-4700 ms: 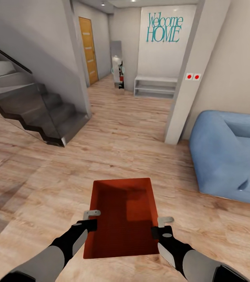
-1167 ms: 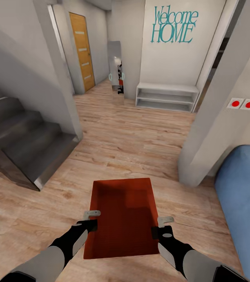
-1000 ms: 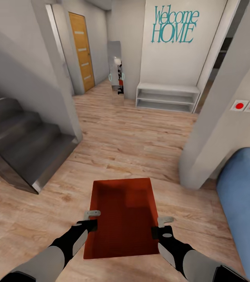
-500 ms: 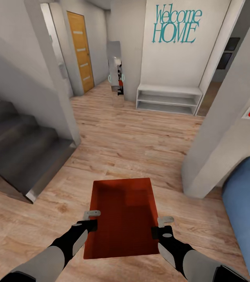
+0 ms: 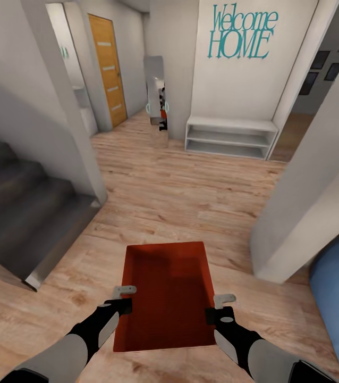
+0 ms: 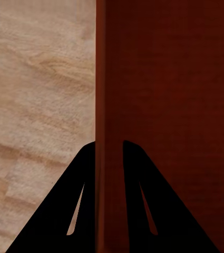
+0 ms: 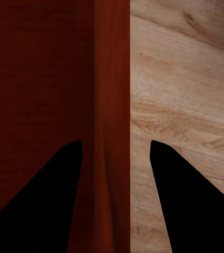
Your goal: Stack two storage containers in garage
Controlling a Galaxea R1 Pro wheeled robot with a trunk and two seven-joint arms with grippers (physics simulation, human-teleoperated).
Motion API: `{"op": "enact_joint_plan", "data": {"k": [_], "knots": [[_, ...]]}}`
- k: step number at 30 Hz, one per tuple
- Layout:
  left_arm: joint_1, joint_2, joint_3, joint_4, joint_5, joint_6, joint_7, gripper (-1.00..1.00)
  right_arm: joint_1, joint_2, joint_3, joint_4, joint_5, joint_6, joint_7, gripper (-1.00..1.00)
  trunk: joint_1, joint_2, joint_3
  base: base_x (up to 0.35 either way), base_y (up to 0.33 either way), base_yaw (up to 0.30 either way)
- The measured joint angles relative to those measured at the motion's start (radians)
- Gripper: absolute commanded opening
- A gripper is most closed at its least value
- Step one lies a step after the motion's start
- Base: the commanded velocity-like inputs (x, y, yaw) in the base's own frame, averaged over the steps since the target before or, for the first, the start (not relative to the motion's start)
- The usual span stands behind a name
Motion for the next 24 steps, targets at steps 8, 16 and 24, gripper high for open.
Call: {"op": "enact_joint_plan", "data": {"k": [8, 16, 24], "knots": [[0.000, 0.000, 0.001, 0.000, -0.001, 0.001, 0.000, -1.00, 0.000, 0.000, 0.000, 0.000, 0.000, 0.001, 0.001, -1.00, 0.000, 0.000, 0.000, 0.323, 0.000, 0.000], [0.000, 0.000, 0.000, 0.000, -0.001, 0.000, 0.000, -1.00, 0.000, 0.000, 0.000, 0.000, 0.000, 0.000, 0.001, -1.00, 0.000, 0.000, 0.000, 0.323, 0.000, 0.000], [0.000, -0.001, 0.002, 0.000, -0.002, -0.001, 0.000, -1.00, 0.000, -0.002, -0.001, -0.002, 0.000, 0.000, 0.001, -1.00, 0.000, 0.000, 0.000, 0.323, 0.000, 0.000]]}}
